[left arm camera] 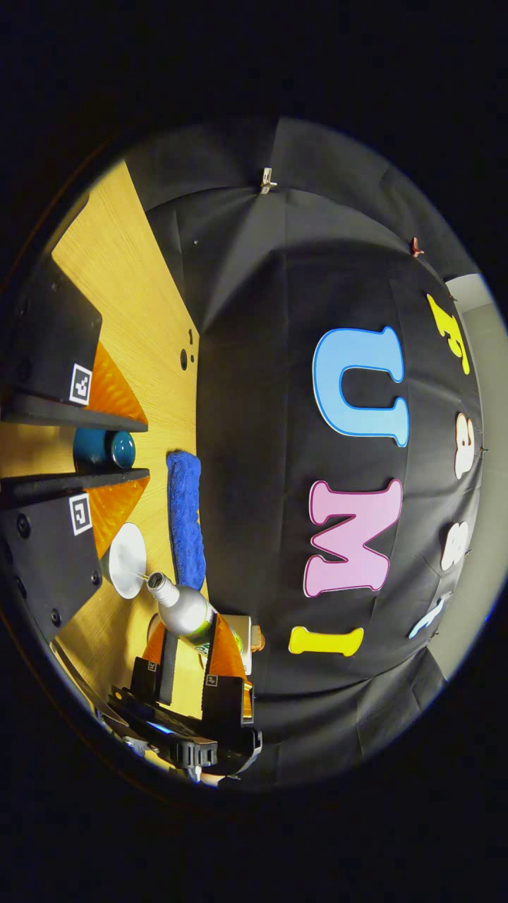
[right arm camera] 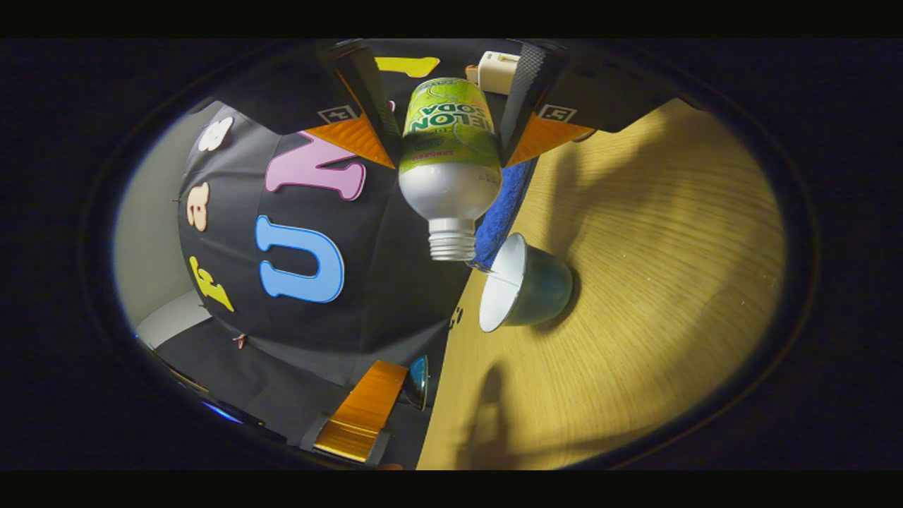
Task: Open the teacup lid with one hand, grasp the water bottle and pour water into the teacup with the other hand; after pouring, place the water bottle on the coaster and then close the teacup lid.
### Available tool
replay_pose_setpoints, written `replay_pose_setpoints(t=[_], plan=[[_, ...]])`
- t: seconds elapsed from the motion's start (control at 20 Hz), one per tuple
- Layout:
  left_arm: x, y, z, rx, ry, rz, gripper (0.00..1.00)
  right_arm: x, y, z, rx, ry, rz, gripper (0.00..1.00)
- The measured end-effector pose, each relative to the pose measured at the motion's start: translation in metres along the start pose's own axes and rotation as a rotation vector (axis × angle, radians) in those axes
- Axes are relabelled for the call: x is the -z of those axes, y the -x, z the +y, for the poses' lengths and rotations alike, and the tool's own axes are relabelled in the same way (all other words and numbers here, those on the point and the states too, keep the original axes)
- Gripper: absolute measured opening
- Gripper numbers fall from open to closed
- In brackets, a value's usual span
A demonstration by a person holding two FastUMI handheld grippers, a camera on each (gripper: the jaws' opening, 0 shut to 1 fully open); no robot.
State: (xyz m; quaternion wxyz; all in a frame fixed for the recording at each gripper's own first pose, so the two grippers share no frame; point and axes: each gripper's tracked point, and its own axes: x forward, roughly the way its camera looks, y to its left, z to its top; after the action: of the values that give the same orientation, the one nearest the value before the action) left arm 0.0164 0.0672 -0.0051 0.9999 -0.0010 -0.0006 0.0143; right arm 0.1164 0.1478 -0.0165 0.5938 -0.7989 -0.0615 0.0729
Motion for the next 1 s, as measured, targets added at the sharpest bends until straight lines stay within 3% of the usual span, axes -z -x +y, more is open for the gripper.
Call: replay_pose_setpoints(t=[1.0], plan=[[-0.001,0.000,0.000,0.000,0.000,0.001,0.31,0.010,-0.007,-0.011,0.013,0.204,-0.020,0.76]])
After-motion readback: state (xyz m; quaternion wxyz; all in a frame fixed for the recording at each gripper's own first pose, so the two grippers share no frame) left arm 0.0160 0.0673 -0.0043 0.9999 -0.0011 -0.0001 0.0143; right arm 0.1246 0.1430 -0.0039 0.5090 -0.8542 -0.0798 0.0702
